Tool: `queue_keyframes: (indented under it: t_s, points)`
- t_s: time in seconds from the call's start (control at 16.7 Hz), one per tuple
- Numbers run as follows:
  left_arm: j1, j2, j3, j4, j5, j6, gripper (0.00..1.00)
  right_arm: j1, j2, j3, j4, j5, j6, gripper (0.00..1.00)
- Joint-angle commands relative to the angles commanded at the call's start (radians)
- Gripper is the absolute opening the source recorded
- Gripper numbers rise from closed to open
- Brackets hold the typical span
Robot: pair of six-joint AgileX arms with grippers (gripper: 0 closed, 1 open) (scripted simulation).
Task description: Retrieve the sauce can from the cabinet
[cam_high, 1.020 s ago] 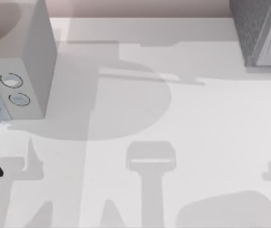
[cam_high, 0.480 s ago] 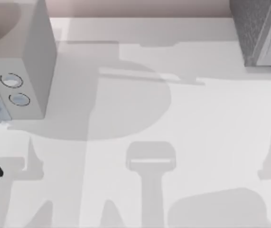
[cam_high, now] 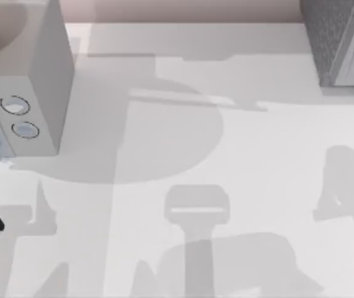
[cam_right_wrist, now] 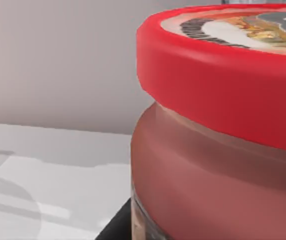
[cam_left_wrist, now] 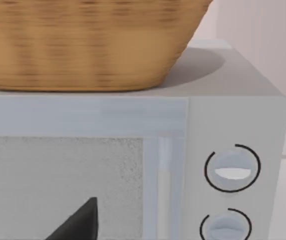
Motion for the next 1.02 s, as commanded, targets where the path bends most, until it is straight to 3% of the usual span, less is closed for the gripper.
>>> queue_keyframes:
  t_s: [1.02]
  points:
    - [0.000, 0.000, 0.000, 0.000, 0.000, 0.000, 1.00, 0.351, 0.750, 0.174, 0.571, 0.103, 0.009, 0.00]
